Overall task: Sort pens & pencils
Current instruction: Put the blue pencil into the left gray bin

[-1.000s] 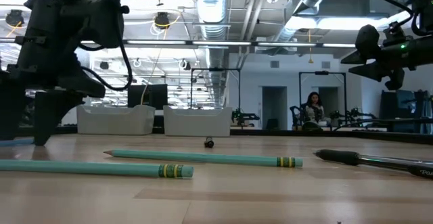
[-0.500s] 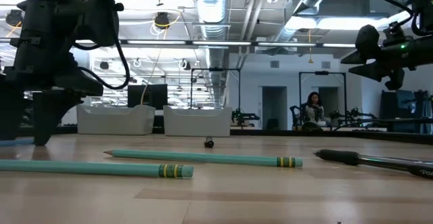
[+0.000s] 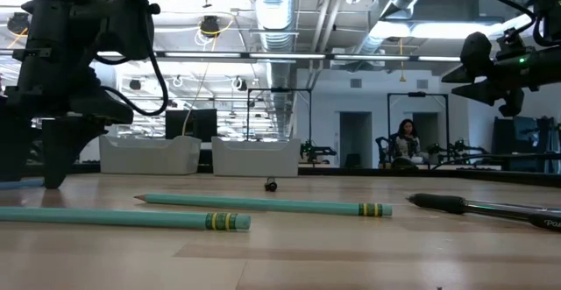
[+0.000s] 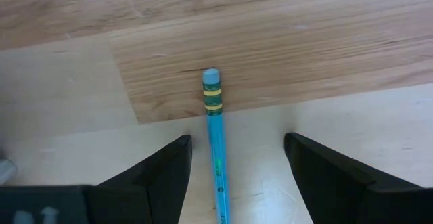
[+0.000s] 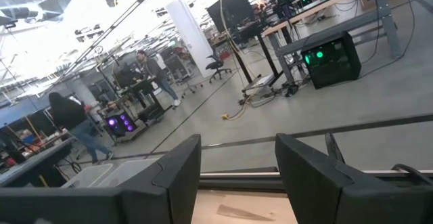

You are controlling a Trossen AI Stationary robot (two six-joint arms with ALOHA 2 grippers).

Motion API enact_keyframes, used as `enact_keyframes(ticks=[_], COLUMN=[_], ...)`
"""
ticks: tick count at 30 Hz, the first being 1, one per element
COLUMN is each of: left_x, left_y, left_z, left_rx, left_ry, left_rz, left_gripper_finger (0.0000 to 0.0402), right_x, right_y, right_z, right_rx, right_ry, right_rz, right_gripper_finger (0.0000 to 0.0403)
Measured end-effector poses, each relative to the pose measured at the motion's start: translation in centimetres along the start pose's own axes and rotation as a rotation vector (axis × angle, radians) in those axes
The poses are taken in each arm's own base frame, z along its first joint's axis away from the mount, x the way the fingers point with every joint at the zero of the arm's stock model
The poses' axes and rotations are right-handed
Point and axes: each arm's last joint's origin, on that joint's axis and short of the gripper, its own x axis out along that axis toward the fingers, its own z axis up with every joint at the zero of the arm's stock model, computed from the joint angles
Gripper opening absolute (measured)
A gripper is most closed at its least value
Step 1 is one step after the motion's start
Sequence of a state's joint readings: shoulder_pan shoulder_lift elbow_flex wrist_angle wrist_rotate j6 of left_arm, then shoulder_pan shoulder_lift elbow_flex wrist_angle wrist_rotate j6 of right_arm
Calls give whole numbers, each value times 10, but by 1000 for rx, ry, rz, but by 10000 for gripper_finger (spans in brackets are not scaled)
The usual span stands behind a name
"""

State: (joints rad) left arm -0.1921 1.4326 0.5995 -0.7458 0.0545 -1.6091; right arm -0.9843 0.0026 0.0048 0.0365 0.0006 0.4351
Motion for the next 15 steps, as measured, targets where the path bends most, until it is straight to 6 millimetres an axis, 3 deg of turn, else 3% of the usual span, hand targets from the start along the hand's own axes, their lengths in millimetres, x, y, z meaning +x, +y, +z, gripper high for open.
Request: enact_keyframes(ticks=[15], left_x=[0], left_y=[0], left_z=[0], left_rx=[46], left_ry=[5], left_rz=[3], left_gripper_finger=[235], right_x=[0], right_y=[0], right_z=[0], right_rx=[0], right_ry=[0], right_rz=[0], right_gripper_finger=[212])
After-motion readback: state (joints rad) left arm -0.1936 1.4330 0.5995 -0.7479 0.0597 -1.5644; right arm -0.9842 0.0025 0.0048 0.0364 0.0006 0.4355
